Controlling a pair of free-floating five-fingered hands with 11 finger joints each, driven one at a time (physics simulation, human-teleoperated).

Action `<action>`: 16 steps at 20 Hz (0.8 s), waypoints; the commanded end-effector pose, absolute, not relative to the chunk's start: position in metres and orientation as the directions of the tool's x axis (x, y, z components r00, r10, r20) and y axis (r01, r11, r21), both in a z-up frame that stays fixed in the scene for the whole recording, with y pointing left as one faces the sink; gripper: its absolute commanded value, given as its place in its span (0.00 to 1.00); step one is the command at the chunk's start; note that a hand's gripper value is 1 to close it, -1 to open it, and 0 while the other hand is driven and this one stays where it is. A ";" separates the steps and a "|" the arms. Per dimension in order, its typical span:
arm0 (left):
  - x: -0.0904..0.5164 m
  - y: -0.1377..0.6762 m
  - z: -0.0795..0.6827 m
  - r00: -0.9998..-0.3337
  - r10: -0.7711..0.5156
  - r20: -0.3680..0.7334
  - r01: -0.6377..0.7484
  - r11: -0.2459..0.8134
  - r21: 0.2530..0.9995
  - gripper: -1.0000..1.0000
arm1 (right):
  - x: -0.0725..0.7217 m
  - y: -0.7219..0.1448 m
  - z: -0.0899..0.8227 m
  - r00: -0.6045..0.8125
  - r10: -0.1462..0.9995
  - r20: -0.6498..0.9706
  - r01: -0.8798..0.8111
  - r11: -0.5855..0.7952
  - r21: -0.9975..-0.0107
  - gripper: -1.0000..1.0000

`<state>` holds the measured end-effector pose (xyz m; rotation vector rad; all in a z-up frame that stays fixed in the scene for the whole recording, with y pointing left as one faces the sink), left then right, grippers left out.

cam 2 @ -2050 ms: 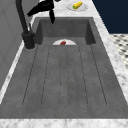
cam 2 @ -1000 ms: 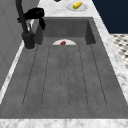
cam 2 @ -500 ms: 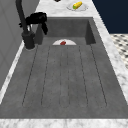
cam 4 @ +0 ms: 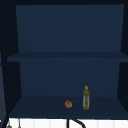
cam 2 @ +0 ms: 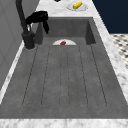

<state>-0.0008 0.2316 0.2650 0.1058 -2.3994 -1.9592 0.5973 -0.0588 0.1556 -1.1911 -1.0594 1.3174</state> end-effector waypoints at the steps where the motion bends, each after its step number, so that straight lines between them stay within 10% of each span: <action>1: -0.001 0.232 0.265 -0.997 -0.079 -0.011 -0.026 0.199 0.980 0.50 | 0.602 -0.071 0.165 0.042 0.998 -0.055 -0.171 -0.047 -0.984 0.00; 6: -0.001 0.232 0.265 -0.997 -0.079 -0.011 -0.026 0.199 0.980 0.50 | 0.631 -0.065 0.149 0.010 0.990 -0.143 -0.276 -0.135 -0.952 0.00; 7: -0.001 0.232 0.265 -0.997 -0.079 -0.011 -0.026 0.199 0.980 0.50 | 0.635 -0.060 0.145 0.014 0.987 -0.160 -0.280 -0.150 -0.948 1.00; 16: -0.001 0.232 0.265 -0.997 -0.079 -0.011 -0.026 0.199 0.980 0.50 | 0.659 -0.057 0.142 0.066 0.977 -0.205 -0.309 -0.175 -0.935 1.00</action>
